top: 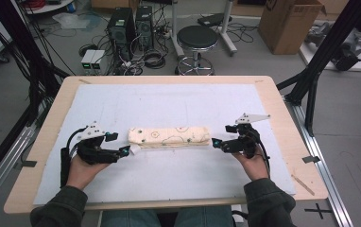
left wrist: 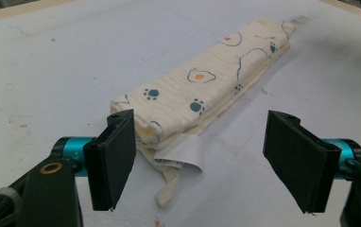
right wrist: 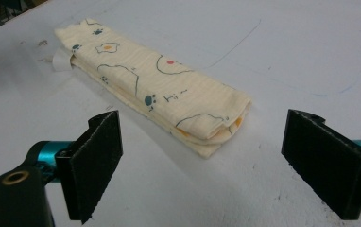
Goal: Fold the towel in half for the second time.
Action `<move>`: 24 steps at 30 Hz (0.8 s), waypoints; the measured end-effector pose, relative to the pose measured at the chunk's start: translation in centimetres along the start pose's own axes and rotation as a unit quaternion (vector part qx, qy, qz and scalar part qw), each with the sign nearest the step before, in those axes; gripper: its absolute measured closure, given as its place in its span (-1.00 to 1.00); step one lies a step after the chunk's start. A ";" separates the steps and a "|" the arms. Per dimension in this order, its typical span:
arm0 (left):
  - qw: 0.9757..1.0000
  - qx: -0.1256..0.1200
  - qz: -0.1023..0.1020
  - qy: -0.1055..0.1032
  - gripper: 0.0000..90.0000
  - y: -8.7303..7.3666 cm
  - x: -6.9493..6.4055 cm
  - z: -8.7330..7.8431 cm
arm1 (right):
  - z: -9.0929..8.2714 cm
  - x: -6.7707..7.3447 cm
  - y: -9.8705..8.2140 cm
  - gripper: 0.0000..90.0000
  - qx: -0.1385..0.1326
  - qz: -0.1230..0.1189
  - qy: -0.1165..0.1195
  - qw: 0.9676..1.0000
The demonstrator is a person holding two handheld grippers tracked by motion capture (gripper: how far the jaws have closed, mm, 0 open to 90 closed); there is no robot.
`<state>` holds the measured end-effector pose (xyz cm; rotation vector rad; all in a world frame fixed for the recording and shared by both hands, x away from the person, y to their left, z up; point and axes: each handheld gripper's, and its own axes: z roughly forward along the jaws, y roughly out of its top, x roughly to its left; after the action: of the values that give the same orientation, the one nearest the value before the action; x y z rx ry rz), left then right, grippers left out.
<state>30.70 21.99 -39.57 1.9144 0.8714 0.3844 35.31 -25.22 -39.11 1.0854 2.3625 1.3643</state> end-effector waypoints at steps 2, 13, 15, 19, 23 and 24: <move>1.000 -0.002 -0.004 0.001 -0.41 -0.1 0.0 -0.1 | -0.1 0.1 -0.1 -0.72 -0.001 -0.002 0.000 1.000; 1.000 -0.006 0.000 0.003 -0.43 -0.7 -0.6 -0.8 | -0.4 0.5 -0.9 -0.73 0.000 -0.004 0.002 1.000; 1.000 -0.009 -0.004 0.001 -0.43 -0.8 -0.7 -0.8 | -0.5 0.6 -1.1 -0.73 0.001 -0.006 0.001 1.000; 1.000 -0.007 -0.003 0.005 -0.43 -1.2 -0.7 -1.1 | -0.9 0.7 -1.5 -0.73 -0.002 -0.007 0.002 1.000; 1.000 -0.007 -0.005 0.005 -0.44 -1.5 -0.8 -1.3 | -1.3 0.8 -2.1 -0.73 -0.003 -0.003 0.001 1.000; 1.000 -0.007 -0.007 0.005 -0.45 -1.6 -0.9 -1.4 | -1.4 0.8 -2.2 -0.73 -0.003 -0.005 0.000 1.000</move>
<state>28.60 22.65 -40.20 1.8931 0.8866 0.3918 32.92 -26.27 -40.02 1.0706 2.3580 1.3680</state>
